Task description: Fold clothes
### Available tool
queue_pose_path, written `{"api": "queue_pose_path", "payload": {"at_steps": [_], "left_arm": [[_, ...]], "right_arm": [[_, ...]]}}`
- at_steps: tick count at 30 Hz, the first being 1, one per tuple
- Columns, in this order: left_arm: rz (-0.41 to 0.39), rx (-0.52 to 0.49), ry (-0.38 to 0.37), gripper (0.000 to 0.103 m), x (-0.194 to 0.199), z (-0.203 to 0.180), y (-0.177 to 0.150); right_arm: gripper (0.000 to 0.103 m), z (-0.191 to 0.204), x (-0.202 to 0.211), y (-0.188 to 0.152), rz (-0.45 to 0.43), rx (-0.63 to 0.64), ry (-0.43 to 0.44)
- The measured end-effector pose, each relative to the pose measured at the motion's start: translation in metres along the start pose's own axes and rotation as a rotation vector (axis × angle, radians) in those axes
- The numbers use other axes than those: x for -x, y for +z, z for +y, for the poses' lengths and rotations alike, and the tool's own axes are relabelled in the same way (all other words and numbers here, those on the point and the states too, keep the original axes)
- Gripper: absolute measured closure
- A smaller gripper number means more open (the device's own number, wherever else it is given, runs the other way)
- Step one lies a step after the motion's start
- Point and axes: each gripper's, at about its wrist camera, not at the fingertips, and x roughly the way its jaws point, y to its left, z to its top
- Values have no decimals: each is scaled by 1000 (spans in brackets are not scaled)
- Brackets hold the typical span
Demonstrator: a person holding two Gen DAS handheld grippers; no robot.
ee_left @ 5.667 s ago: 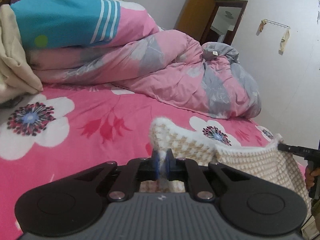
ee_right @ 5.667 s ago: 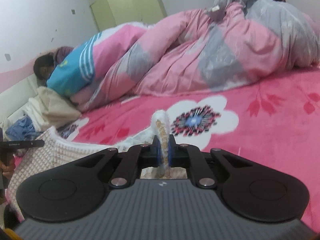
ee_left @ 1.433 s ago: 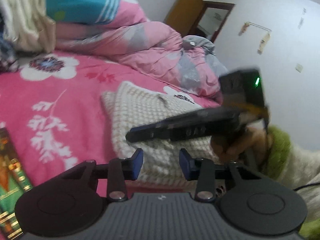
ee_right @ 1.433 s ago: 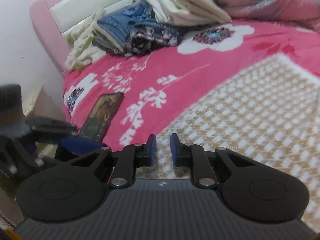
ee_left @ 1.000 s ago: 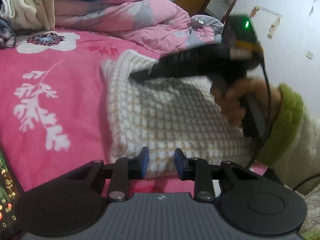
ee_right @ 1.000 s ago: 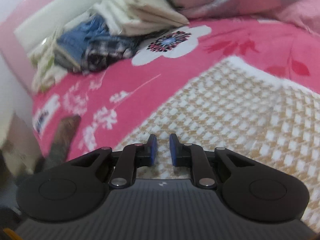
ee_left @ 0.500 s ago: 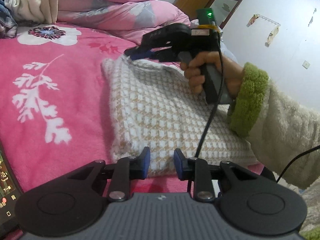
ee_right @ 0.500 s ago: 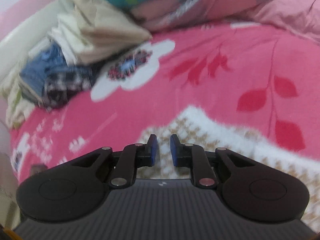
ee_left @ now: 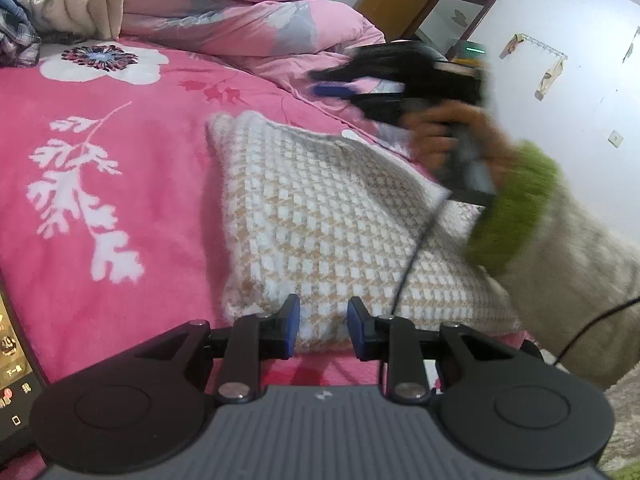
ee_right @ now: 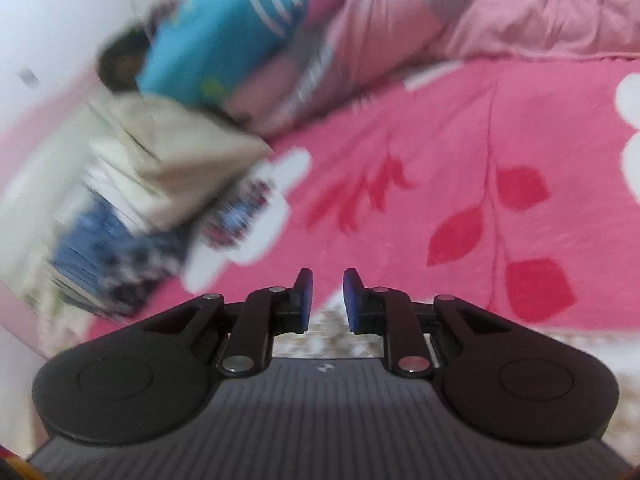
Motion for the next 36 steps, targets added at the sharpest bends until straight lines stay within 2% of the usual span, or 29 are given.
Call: {"api": "queue_pose_path", "payload": {"at_steps": [3, 6, 12, 16, 20, 23, 25, 27, 32, 36], "left_arm": [[4, -8, 6, 66, -1, -5, 2], [12, -33, 28, 64, 0, -12, 4], [-12, -76, 55, 61, 14, -28, 15], [-23, -128, 44, 61, 16, -47, 27], [15, -173, -11, 61, -11, -73, 41], [44, -269, -36, 61, -41, -101, 44], [62, -334, -46, 61, -62, -120, 46], [83, -394, -49, 61, -84, -138, 47], [149, -458, 39, 61, -124, -153, 39], [167, -470, 44, 61, -125, -154, 39]], "right_arm": [[86, -11, 63, 0, -77, -46, 71], [85, -27, 131, -10, -150, -84, 102], [85, -63, 221, -68, -240, -137, -43], [85, -88, 280, -107, -300, -173, -140], [85, -112, 340, -146, -360, -208, -238], [85, -129, 382, -175, -399, -233, -306], [85, -134, 383, -193, -389, -231, -315], [85, -129, 381, -204, -362, -166, -333], [87, -119, 362, -220, -271, 78, -361], [87, -141, 328, -225, -155, 96, -520]]}}
